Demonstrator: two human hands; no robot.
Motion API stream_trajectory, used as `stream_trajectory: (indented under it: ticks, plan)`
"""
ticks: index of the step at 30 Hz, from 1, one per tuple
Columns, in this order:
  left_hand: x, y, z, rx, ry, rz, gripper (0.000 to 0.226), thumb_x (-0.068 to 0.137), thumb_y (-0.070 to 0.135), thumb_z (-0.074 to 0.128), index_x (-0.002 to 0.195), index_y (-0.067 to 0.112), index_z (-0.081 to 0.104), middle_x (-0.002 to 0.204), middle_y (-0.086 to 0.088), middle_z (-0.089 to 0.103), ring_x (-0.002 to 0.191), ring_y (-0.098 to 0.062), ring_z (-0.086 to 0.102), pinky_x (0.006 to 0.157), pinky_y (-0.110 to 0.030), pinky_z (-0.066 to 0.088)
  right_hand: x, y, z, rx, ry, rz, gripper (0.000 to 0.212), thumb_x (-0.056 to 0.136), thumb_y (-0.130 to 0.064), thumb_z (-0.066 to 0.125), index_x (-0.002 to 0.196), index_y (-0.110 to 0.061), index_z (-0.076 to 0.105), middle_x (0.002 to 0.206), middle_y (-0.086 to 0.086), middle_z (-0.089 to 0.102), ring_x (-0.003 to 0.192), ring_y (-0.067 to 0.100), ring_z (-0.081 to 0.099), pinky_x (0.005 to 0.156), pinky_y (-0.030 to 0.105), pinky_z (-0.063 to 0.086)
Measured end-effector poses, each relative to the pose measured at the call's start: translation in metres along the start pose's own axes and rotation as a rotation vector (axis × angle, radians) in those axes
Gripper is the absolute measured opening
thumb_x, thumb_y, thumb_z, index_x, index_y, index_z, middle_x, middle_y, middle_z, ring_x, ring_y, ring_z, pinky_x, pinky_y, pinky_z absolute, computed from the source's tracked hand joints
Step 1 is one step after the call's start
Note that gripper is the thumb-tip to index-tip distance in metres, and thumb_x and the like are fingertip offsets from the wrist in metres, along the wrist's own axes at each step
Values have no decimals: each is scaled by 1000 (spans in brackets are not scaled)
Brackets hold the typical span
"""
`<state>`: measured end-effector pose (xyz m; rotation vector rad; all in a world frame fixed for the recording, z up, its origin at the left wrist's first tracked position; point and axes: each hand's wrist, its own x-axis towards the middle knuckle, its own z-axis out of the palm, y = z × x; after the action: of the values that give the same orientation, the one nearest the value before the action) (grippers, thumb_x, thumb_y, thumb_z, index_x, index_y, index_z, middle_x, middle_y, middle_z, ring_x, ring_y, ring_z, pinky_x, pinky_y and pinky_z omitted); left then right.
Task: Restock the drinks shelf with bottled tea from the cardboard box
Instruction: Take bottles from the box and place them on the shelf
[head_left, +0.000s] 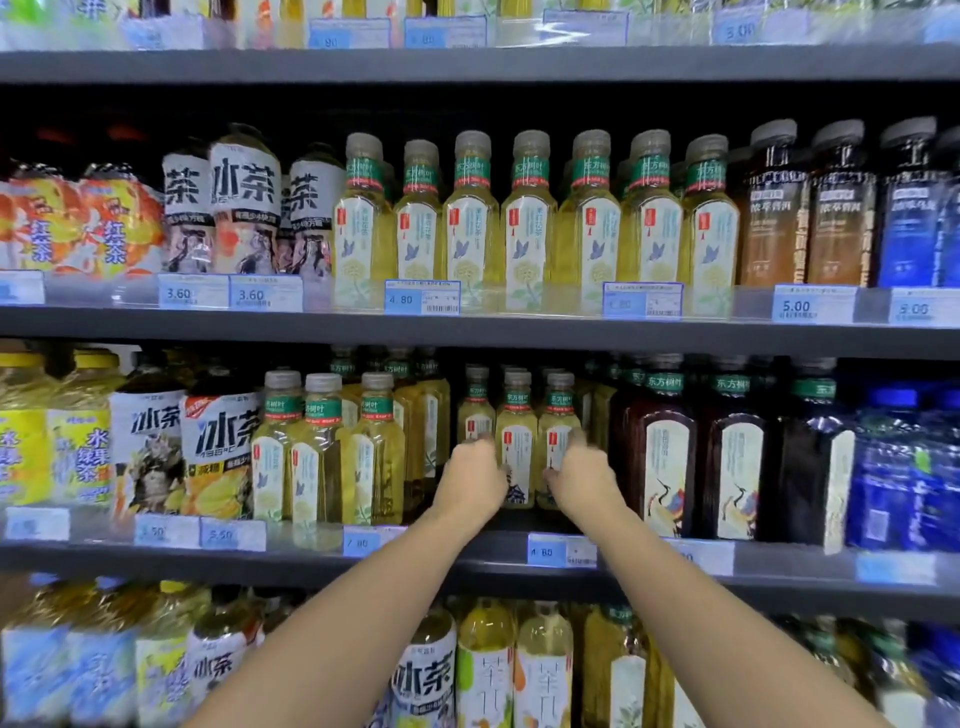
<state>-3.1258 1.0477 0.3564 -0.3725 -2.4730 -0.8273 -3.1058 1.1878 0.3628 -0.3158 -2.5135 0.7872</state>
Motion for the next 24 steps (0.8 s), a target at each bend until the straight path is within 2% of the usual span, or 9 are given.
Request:
stream_trajectory:
  ticks: [2, 5, 7, 11, 14, 16, 18, 22, 24]
  plan:
    - [-28, 0, -15, -9, 74, 124, 6, 97, 16, 57, 97, 11, 61, 97, -6, 64, 91, -24, 63, 80, -40, 55, -30, -5, -6, 8, 78, -168, 37, 93, -16, 62, 126, -9, 47, 115, 14, 59, 95, 31, 64, 76, 38, 54]
    - [-76, -2, -33, 31, 80, 240, 9, 98, 13, 56, 94, 9, 63, 96, -7, 64, 90, -23, 59, 80, -36, 49, -79, -11, -8, 16, 34, -281, 6, 94, -13, 54, 98, -9, 51, 100, 12, 60, 82, 29, 60, 67, 35, 48]
    - [-109, -12, -36, 31, 49, 231, 9, 97, 14, 57, 89, 10, 60, 93, -6, 62, 89, -25, 58, 78, -38, 48, -113, -7, -2, 13, -15, -326, 6, 92, -13, 56, 91, -11, 51, 94, 10, 60, 81, 29, 58, 67, 36, 48]
    - [-177, -37, -36, 36, 10, 158, 17, 94, 17, 62, 81, 16, 51, 82, -1, 56, 80, -25, 57, 69, -38, 46, -170, 10, 11, -81, 123, -594, 6, 86, -9, 56, 83, -10, 52, 88, 9, 57, 87, 29, 55, 75, 40, 45]
    - [-234, -70, -22, 49, -80, 86, 9, 92, 12, 59, 85, 13, 55, 84, -1, 56, 81, -26, 57, 68, -38, 45, -218, 33, 42, -52, 119, -622, 8, 87, -16, 58, 82, -15, 51, 82, 5, 59, 81, 29, 57, 70, 44, 48]
    - [-278, -104, 1, 45, -201, 8, 4, 91, 9, 57, 87, 10, 58, 85, -3, 60, 83, -29, 61, 68, -39, 48, -258, 62, 83, -33, 1, -607, 8, 87, -18, 58, 84, -16, 52, 80, 3, 58, 77, 28, 56, 66, 44, 47]
    - [-326, -138, 29, 65, -336, -80, 5, 89, 10, 57, 90, 10, 62, 89, -8, 67, 88, -30, 65, 72, -37, 49, -305, 98, 133, -59, -195, -584, 8, 87, -17, 58, 82, -15, 52, 79, 5, 56, 76, 29, 56, 65, 45, 47]
    - [-437, -198, 90, 90, -762, -273, 8, 90, 14, 62, 90, 9, 67, 95, -15, 72, 92, -33, 68, 76, -37, 50, -405, 180, 220, -180, -694, -502, 7, 86, -21, 57, 84, -14, 55, 89, 8, 63, 84, 30, 62, 65, 38, 44]
    - [-479, -222, 118, 74, -912, -342, 12, 86, 27, 67, 86, 16, 62, 96, -14, 70, 93, -34, 67, 81, -38, 53, -444, 217, 256, -256, -975, -490, 10, 86, -20, 56, 92, -13, 60, 98, 11, 66, 93, 32, 64, 72, 38, 46]
